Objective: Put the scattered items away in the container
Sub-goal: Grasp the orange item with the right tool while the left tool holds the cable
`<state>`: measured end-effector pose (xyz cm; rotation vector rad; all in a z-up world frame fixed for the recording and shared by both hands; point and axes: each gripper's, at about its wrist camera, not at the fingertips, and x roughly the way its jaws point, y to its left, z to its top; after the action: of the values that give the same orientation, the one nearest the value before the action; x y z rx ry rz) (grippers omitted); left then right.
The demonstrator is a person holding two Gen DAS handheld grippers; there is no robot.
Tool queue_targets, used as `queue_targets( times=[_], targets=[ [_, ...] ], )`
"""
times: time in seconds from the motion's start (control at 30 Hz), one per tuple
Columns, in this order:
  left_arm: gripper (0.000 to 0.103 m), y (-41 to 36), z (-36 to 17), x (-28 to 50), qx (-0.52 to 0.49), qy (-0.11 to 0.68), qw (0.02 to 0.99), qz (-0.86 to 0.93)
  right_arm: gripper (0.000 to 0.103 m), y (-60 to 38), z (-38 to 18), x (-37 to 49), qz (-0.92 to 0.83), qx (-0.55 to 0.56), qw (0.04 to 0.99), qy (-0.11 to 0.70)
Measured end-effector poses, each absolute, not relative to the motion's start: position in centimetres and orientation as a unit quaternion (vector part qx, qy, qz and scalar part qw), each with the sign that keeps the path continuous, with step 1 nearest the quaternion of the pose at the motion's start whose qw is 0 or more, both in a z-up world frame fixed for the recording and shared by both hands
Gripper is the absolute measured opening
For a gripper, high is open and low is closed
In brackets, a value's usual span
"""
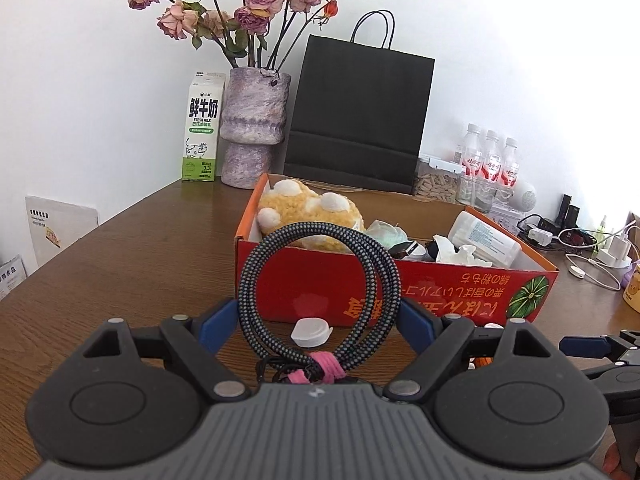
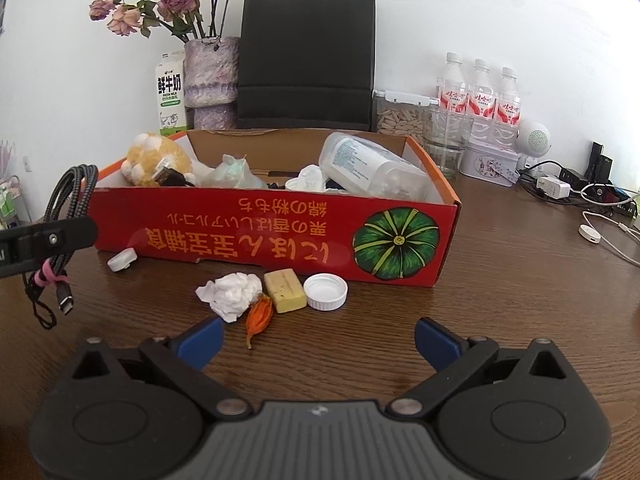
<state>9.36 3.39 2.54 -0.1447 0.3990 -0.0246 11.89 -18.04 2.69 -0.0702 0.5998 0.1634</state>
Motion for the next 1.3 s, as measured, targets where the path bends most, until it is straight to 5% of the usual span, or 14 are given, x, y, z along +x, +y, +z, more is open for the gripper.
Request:
queue_targets(
  times=[0.4,0.63,0.8,0.97,1.3],
  targets=[
    [0.086,3.7,2.5,9.3,-0.074,0.197,0.978,-0.012,0.072,-18.1,2.8,12.1,0.094,-0.023,0.951,0.293],
    [0.087,3.8,2.5,9.3,-0.076,0.197,0.977,-0.012,0.046,-17.8,2.6,12.9,0.107,-0.014,0.947,0.303],
    [0.087,3.9,2.4,9.3,-0.079,0.198,0.977,-0.014,0.042,-17.3,2.8,12.6,0.124,-0.016,0.949,0.291],
    [0.087,4.0,2.4,9.3,-0.08,0.199,0.977,-0.016,0.02,-16.8,2.7,13.1,0.137,-0.021,0.944,0.3],
    [0.087,4.0,2.3,9.4,-0.083,0.203,0.976,-0.018,0.009,-15.9,2.7,12.9,0.17,-0.035,0.938,0.3]
  ],
)
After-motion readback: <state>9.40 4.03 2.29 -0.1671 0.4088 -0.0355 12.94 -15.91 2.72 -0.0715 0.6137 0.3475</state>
